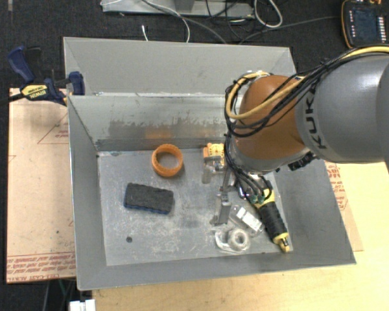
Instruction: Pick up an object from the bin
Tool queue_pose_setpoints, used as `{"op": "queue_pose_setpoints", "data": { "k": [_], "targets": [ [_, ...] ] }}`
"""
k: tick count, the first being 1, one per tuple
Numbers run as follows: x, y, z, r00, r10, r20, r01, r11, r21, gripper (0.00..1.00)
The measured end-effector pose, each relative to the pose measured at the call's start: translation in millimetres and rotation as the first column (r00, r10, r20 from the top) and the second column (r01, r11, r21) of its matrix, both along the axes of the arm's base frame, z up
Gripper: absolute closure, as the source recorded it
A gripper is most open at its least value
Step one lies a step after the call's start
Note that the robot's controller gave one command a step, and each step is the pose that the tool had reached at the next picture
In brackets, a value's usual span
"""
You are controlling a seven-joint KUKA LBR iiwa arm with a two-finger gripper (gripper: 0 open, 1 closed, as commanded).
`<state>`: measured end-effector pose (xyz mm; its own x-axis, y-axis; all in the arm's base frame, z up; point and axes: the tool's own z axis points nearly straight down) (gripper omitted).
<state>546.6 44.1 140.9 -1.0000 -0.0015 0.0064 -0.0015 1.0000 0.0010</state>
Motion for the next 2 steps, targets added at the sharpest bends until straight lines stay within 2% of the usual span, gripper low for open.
{"op": "queue_pose_setpoints", "data": {
  "k": [1, 2],
  "targets": [
    [1.9, -0.5, 3.2, 1.000, -0.002, 0.007, 0.002, 1.000, 0.000, 0.00],
    [-3.9, -83.6, -70.0, 0.989, -0.148, 0.007, 0.148, 0.989, 0.001, 0.00]
  ]
}}
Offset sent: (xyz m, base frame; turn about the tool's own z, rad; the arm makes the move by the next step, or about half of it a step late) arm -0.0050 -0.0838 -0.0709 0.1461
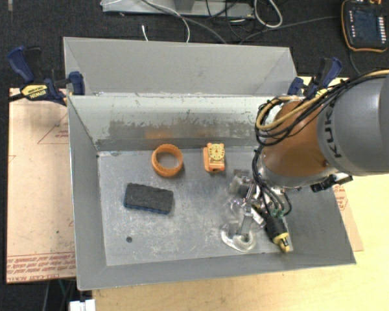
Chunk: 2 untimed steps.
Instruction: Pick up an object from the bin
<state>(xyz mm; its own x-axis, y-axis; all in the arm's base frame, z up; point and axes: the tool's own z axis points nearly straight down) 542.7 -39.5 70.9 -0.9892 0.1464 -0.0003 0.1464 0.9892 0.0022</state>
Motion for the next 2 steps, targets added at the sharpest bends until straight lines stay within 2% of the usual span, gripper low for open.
{"op": "queue_pose_setpoints", "data": {
  "k": [1, 2],
  "targets": [
    [19.6, -73.0, 61.9, 0.973, 0.231, 0.013, -0.231, 0.973, -0.002, 0.00],
    [-19.9, -34.2, 29.1, 0.971, -0.239, 0.004, 0.239, 0.971, 0.005, 0.00]
  ]
}}
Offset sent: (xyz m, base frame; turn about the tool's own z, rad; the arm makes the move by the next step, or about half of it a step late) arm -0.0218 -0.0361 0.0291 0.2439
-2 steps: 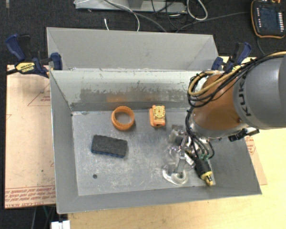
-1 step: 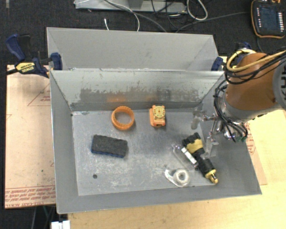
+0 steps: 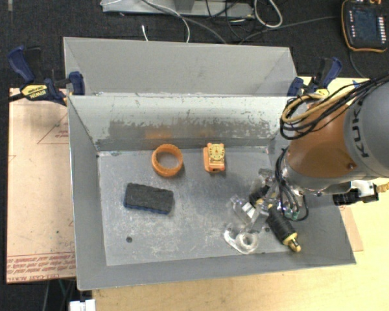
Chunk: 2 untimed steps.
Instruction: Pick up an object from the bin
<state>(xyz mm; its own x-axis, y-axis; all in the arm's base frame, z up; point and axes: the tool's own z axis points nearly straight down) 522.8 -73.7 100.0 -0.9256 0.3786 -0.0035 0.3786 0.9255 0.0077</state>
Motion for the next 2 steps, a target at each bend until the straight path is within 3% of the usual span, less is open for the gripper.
{"op": "queue_pose_setpoints", "data": {
  "k": [1, 2],
  "targets": [
    [25.6, -46.5, -29.9, 0.990, 0.141, 0.012, -0.141, 0.990, -0.005, 0.00],
    [-21.6, 48.0, -29.2, 0.978, -0.208, 0.002, 0.208, 0.978, 0.004, 1.00]
  ]
}}
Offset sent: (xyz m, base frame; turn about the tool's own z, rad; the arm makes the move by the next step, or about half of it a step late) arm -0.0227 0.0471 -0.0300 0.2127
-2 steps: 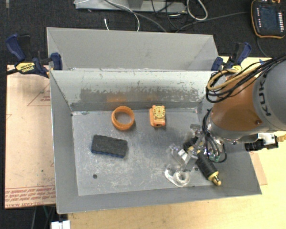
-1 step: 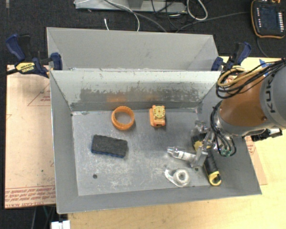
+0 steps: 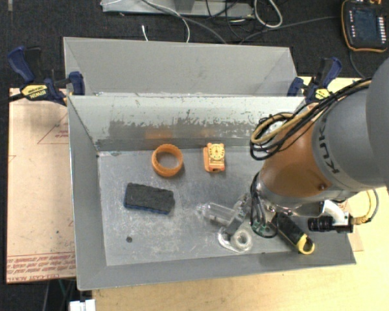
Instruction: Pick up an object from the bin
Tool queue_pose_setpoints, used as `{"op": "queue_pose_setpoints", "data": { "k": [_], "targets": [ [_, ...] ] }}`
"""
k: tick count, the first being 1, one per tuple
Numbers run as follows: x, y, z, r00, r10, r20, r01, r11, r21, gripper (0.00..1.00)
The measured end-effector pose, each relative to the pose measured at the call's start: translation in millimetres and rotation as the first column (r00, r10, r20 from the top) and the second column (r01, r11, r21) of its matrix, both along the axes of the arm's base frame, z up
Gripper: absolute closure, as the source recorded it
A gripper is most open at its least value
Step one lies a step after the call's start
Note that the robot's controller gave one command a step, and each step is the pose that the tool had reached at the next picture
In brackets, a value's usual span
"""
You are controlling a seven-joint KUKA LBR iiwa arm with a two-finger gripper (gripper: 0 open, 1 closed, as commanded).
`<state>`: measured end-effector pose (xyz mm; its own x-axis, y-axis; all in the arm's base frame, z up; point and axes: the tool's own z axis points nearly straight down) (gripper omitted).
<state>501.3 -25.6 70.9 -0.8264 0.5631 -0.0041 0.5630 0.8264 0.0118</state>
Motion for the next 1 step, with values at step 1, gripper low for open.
{"op": "queue_pose_setpoints", "data": {
  "k": [1],
  "targets": [
    [0.0, 0.0, 0.3, 1.000, 0.000, 0.000, 0.000, 1.000, 0.000, 1.00]
  ]
}}
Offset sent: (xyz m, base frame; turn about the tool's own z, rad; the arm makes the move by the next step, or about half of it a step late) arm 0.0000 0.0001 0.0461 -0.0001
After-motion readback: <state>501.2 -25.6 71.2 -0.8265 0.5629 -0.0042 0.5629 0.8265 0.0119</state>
